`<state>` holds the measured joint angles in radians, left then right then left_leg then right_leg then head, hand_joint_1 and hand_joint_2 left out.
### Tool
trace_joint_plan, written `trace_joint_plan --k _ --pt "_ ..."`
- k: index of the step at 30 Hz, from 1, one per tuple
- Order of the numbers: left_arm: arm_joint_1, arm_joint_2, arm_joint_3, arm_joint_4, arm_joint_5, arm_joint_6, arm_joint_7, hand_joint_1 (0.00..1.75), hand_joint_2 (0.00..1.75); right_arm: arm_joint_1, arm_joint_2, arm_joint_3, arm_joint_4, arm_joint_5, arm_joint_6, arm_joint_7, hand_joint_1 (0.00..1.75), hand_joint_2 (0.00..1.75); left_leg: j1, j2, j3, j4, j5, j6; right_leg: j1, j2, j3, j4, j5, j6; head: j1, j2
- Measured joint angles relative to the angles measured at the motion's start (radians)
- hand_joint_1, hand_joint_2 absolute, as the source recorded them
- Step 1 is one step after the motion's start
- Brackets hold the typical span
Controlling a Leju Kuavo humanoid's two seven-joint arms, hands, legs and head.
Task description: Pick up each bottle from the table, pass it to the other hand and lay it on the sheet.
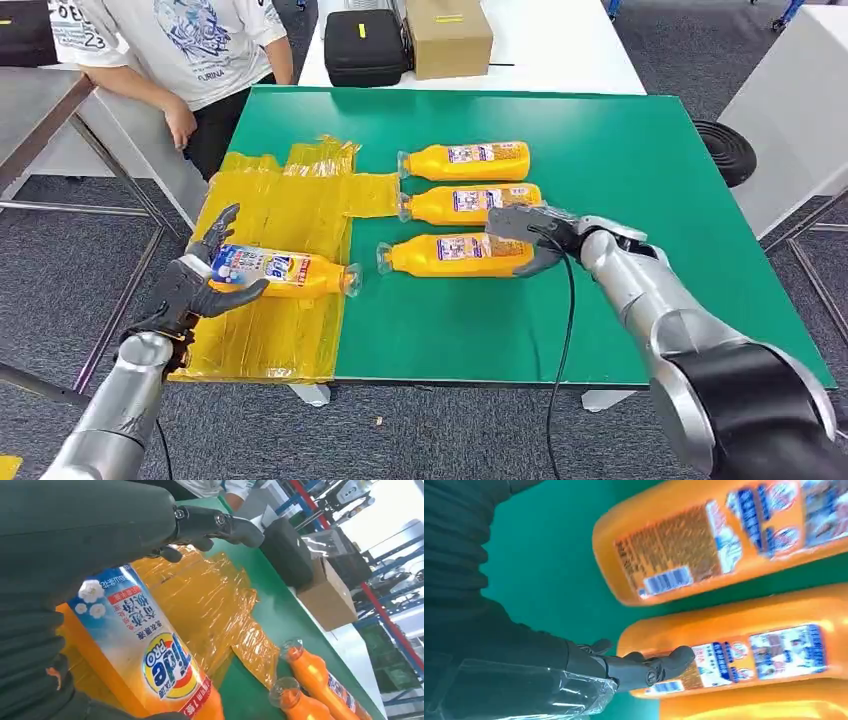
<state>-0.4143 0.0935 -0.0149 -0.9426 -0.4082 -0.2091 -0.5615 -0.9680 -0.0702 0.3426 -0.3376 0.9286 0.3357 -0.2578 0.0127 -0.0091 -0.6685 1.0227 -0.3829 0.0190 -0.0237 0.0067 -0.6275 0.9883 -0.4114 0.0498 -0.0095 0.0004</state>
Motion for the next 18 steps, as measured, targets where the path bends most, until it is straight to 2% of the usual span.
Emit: trace_joint_plan --k 7,18 --pt "-0.006 -0.009 0.000 0.000 -0.001 -0.001 0.005 0.00 1.75 0.031 0.021 0.032 0.008 0.037 -0.029 0.065 0.00 1.75 0.000 0.000 0.000 0.000 0.000 0.000 0.000 0.000 0.000 0.000 0.000 0.000 0.000 0.000" --pt "-0.070 -0.023 -0.015 0.062 -0.002 -0.007 -0.001 0.00 1.75 0.043 0.035 0.040 0.023 0.037 -0.027 0.082 0.00 1.75 0.000 0.000 0.000 0.000 0.000 0.000 0.000 0.000 0.000 0.000 0.000 0.000 0.000 0.000"
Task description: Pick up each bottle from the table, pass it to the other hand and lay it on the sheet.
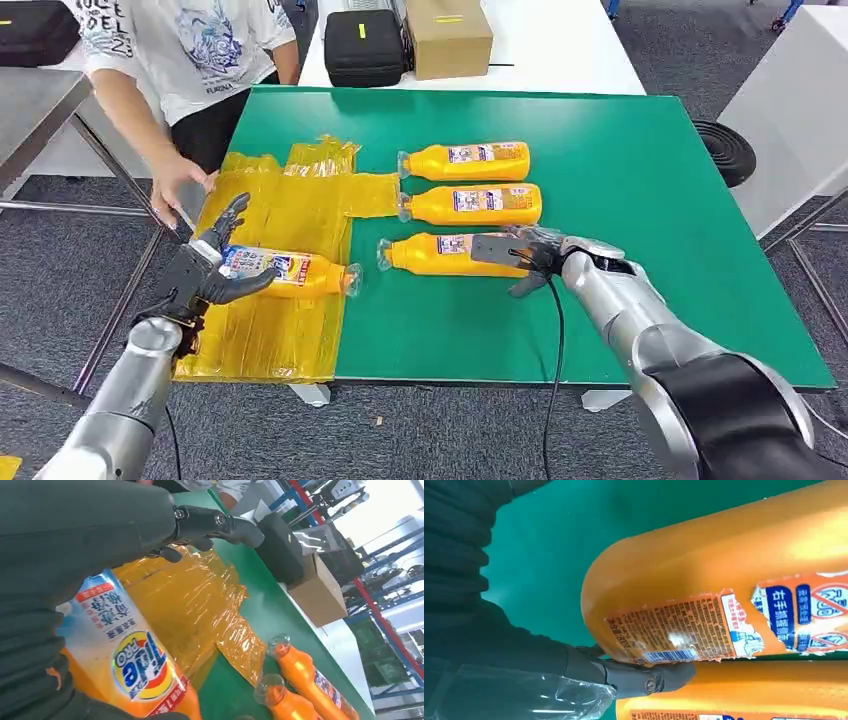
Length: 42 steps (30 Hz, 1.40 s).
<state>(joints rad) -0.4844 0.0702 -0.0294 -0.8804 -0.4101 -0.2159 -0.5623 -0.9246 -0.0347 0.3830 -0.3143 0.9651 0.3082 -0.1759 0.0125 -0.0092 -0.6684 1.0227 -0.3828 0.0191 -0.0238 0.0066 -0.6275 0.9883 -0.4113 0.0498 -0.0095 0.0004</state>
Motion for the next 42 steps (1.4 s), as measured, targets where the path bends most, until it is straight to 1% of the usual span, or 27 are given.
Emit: trace_joint_plan --k 7,23,31,42 --pt "-0.018 -0.003 -0.004 0.024 0.002 0.004 -0.004 0.00 1.75 -0.002 0.004 0.000 0.001 -0.004 -0.003 0.004 0.00 1.75 0.000 0.000 0.000 0.000 0.000 0.000 0.000 0.000 0.000 0.000 0.000 0.000 0.000 0.000" --pt "-0.018 -0.011 -0.004 0.031 0.012 0.017 0.000 0.00 1.75 -0.019 0.002 0.000 0.001 0.002 -0.008 0.034 0.00 1.75 0.000 0.000 0.000 0.000 0.000 0.000 0.000 0.000 0.000 0.000 0.000 0.000 0.000 0.000" --pt "-0.021 -0.016 -0.011 0.037 0.012 0.017 0.007 0.00 1.75 -0.012 0.020 0.000 0.013 0.013 0.012 0.069 0.00 1.75 0.000 0.000 0.000 0.000 0.000 0.000 0.000 0.000 0.000 0.000 0.000 0.000 0.000 0.000" --pt "-0.029 -0.028 -0.018 0.061 0.011 0.017 0.007 0.00 1.75 0.011 0.045 0.000 0.024 0.017 0.016 0.077 0.00 1.75 0.000 0.000 0.000 0.000 0.000 0.000 0.000 0.000 0.000 0.000 0.000 0.000 0.000 0.000"
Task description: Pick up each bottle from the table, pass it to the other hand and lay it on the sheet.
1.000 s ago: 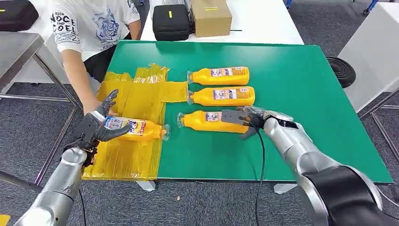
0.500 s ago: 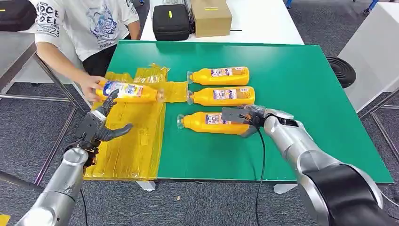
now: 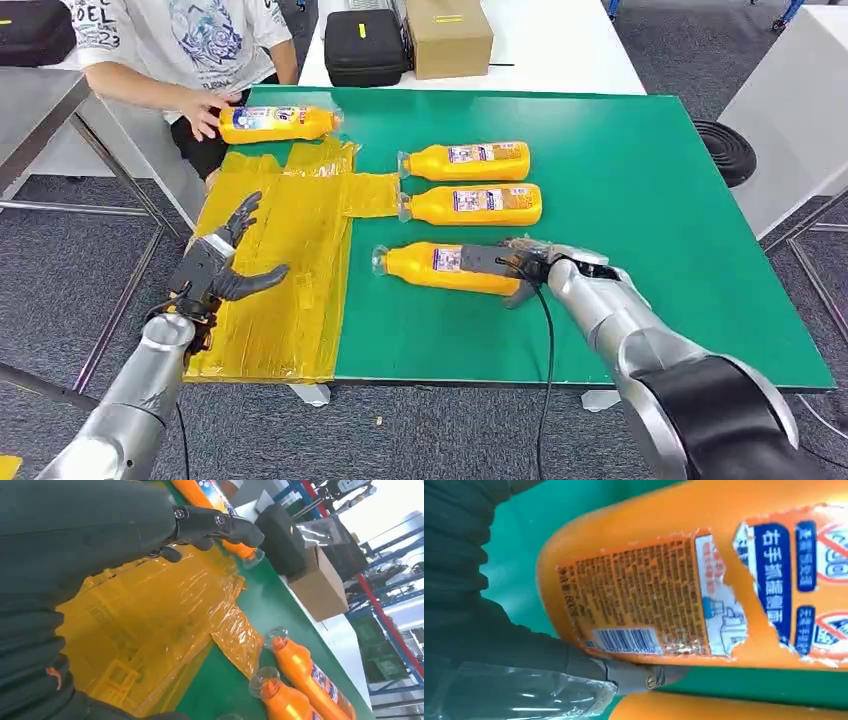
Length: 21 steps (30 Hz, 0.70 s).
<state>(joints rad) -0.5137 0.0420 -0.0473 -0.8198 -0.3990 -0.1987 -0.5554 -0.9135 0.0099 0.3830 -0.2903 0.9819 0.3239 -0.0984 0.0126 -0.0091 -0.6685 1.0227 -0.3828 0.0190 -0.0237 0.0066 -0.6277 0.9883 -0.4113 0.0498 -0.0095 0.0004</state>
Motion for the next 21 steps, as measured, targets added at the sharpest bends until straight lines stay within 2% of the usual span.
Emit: trace_joint_plan --k 2,3,4,5,6,7,8,21 --pt "0.000 -0.001 -0.001 0.002 0.000 0.000 0.000 0.00 1.75 0.001 0.001 0.000 0.000 0.000 0.000 0.000 0.09 1.75 0.000 0.000 0.000 0.000 0.000 0.000 0.000 0.000 0.000 0.000 0.000 0.000 0.000 0.000" --pt "0.000 -0.001 -0.002 0.002 0.000 0.000 0.000 0.00 1.75 0.002 0.002 0.000 0.000 0.000 -0.001 0.000 0.23 1.75 0.000 0.000 0.000 0.000 0.000 0.000 0.000 0.000 0.000 0.000 0.000 0.000 0.000 0.000" --pt "0.000 -0.001 -0.002 0.002 0.000 0.000 0.000 0.00 1.75 0.003 0.002 0.000 0.000 0.000 -0.004 0.000 0.56 1.75 0.000 0.000 0.000 0.000 0.000 0.000 0.000 0.000 0.000 0.000 0.000 0.000 0.000 0.000" --pt "0.000 -0.001 -0.002 0.003 0.000 0.000 0.000 0.00 1.75 0.004 0.002 0.000 0.000 -0.002 -0.008 0.000 1.19 1.75 0.000 0.000 0.000 0.000 0.000 0.000 0.000 0.000 0.000 0.000 0.000 0.000 0.000 0.000" --pt "0.000 -0.001 -0.003 0.004 0.000 0.000 -0.001 0.00 1.75 0.005 0.002 0.000 0.000 -0.003 -0.011 0.000 1.48 1.75 0.000 0.000 0.000 0.000 0.000 0.000 0.000 0.000 0.000 0.000 0.000 0.000 0.000 0.000" --pt "0.000 -0.001 -0.003 0.006 0.000 0.000 -0.001 0.00 1.75 0.006 0.002 0.000 0.000 -0.004 -0.016 0.000 1.55 1.75 0.000 0.000 0.000 0.000 0.000 0.000 0.000 0.000 0.000 0.000 0.000 0.000 0.000 0.000" --pt "0.000 -0.001 -0.005 0.008 0.000 0.000 -0.001 0.00 1.75 0.007 0.002 0.000 0.000 -0.004 -0.019 0.000 1.71 1.75 0.000 0.000 0.000 0.000 0.000 0.000 0.000 0.000 0.000 0.000 0.000 0.000 0.000 0.000" --pt "-0.001 -0.001 -0.010 0.029 0.002 0.003 -0.004 0.00 1.75 0.007 -0.001 0.000 0.000 0.000 -0.053 -0.039 1.75 1.75 0.000 0.000 0.000 0.000 0.000 0.000 0.000 0.000 0.000 0.000 0.000 0.000 0.000 0.000"
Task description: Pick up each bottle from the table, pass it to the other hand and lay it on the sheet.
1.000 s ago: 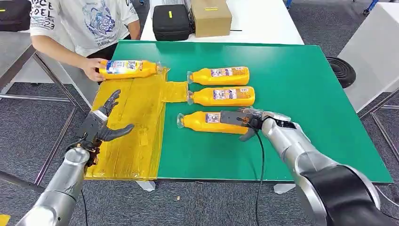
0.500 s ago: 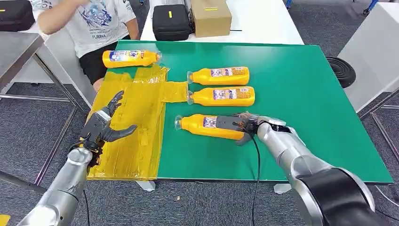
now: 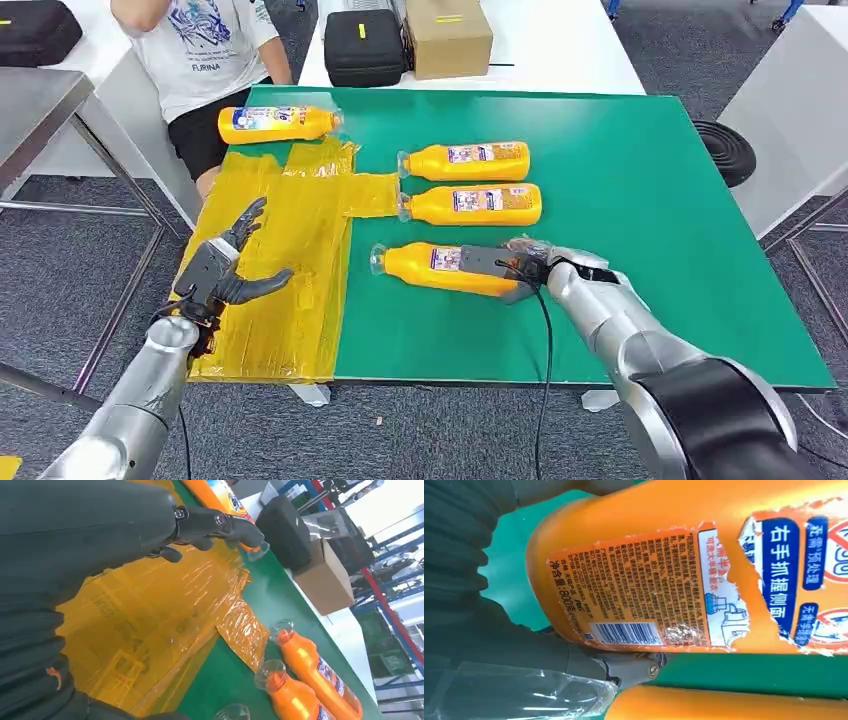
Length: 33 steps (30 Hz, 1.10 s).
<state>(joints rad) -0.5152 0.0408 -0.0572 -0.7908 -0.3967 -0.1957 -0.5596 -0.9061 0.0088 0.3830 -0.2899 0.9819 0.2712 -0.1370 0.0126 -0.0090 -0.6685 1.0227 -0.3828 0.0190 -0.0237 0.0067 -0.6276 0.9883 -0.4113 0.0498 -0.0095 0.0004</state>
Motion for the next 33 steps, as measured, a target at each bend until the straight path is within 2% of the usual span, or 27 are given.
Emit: trace_joint_plan --k 9,13,15,17,23,28,33 --pt "0.020 0.004 0.002 0.002 0.024 0.030 -0.001 0.00 1.75 0.017 -0.002 -0.031 -0.006 -0.059 -0.145 -0.122 1.75 1.75 0.000 0.000 -0.001 0.000 0.000 0.000 0.000 0.000 0.000 0.000 0.000 0.000 0.000 0.000" --pt "0.058 0.004 0.038 -0.028 0.082 0.079 0.012 0.00 1.75 0.047 0.002 -0.082 -0.037 -0.129 -0.313 -0.232 1.75 1.75 0.000 0.000 -0.001 0.000 0.000 0.000 0.000 0.000 0.000 0.000 0.000 0.000 0.000 0.000" --pt "0.087 -0.005 0.081 -0.061 0.179 0.109 0.026 0.00 1.75 0.078 0.011 -0.115 -0.067 -0.172 -0.417 -0.284 1.75 1.75 0.000 0.000 -0.001 0.000 0.000 0.000 0.000 0.000 0.000 0.000 0.000 0.000 0.000 0.000" --pt "0.108 -0.018 0.133 -0.089 0.247 0.119 0.035 0.00 1.75 0.107 0.024 -0.149 -0.094 -0.195 -0.475 -0.309 1.75 1.75 0.000 0.000 -0.001 0.000 0.000 0.000 0.000 0.000 0.000 0.000 0.000 0.000 0.000 0.000" --pt "0.129 -0.039 0.204 -0.129 0.342 0.110 0.055 0.00 1.75 0.159 0.048 -0.201 -0.142 -0.228 -0.510 -0.334 1.75 1.75 0.000 0.000 -0.001 0.000 0.000 0.000 0.000 0.000 0.000 0.000 0.000 0.000 0.000 0.000" --pt "0.128 -0.060 0.233 -0.129 0.545 0.019 0.097 0.00 1.75 0.215 0.071 -0.255 -0.200 -0.303 -0.534 -0.409 1.75 1.75 0.000 -0.001 -0.001 0.000 0.000 0.000 0.000 0.000 0.000 0.000 0.000 0.000 0.000 0.000" --pt "0.128 -0.085 0.229 -0.127 0.608 -0.058 0.118 0.00 1.75 0.261 0.099 -0.282 -0.249 -0.338 -0.504 -0.455 1.75 1.75 0.000 -0.001 -0.001 0.000 0.000 0.000 0.000 0.000 -0.001 0.000 0.000 0.000 0.000 0.000"
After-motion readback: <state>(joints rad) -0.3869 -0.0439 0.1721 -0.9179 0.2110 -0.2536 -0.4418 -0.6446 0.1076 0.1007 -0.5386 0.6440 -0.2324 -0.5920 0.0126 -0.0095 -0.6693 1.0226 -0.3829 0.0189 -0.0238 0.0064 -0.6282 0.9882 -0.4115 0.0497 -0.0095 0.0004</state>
